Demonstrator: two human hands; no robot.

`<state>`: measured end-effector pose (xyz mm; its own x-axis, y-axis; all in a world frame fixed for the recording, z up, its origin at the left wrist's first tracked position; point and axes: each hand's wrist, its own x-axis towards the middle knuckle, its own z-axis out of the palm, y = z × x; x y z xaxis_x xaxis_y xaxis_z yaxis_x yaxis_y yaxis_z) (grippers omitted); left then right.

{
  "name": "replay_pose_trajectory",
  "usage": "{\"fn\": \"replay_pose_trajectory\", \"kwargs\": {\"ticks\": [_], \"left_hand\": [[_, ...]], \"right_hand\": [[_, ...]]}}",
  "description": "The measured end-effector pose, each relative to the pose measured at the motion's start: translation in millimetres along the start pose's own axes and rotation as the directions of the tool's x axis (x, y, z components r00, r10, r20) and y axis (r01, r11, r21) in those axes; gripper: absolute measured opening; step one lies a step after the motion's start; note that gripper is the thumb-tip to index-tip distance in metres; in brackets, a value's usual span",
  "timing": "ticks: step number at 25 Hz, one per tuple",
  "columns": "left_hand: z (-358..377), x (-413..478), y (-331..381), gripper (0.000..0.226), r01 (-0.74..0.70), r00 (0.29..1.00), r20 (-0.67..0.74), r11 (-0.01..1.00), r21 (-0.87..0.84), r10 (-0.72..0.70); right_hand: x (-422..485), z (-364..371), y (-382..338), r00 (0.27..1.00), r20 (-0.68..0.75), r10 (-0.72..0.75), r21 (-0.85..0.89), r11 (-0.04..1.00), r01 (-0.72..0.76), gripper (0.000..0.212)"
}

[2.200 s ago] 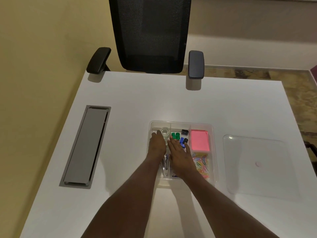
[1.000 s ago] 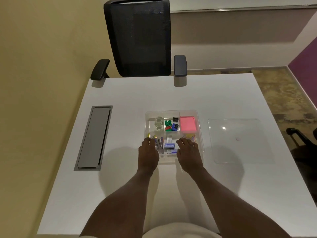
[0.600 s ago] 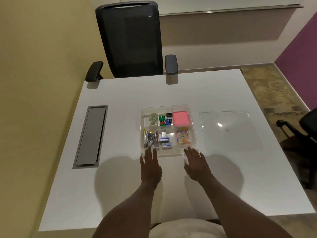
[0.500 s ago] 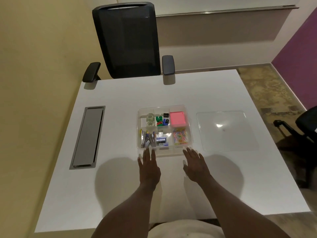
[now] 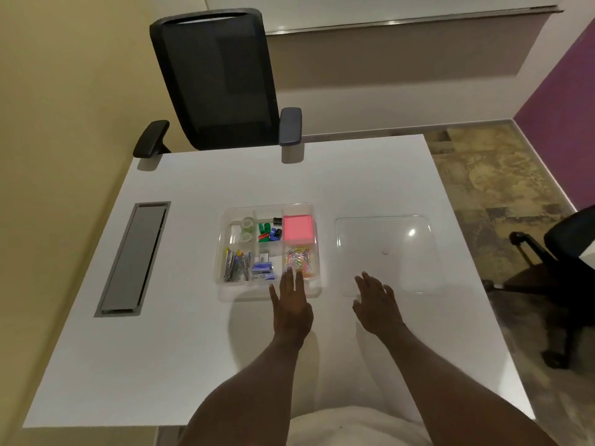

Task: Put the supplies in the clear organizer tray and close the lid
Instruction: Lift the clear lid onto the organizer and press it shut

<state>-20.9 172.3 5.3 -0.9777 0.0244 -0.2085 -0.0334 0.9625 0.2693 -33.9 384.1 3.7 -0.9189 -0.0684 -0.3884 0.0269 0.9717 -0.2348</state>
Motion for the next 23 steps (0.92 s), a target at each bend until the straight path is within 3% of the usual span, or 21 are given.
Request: {"fn": "replay_pose_trajectory", "kwargs": {"ticks": [5, 11, 17, 23], "left_hand": [[12, 27, 69, 0.067, 0.001, 1.000, 0.009, 0.997, -0.074, 0.000], [16, 72, 116, 0.069, 0.057, 0.991, 0.129, 0.987, -0.147, -0.038], [19, 114, 130, 0.071, 0.242, 0.942, 0.290, 0.941, -0.235, -0.170], [25, 149, 129, 0.073, 0.359, 0.904, 0.322, 0.908, -0.216, -0.281]], "right_hand": [[28, -32, 66, 1.000, 0.002, 0.006, -0.046, 0.999, -0.006, 0.060], [66, -60, 120, 0.997, -0.049, 0.061, -0.005, 0.998, -0.062, 0.057], [102, -74, 156, 0.986, -0.078, 0.149, 0.120, 0.983, -0.139, 0.059], [129, -79, 179, 0.963, -0.051, 0.264, 0.096, 0.961, -0.258, 0.064]]}}
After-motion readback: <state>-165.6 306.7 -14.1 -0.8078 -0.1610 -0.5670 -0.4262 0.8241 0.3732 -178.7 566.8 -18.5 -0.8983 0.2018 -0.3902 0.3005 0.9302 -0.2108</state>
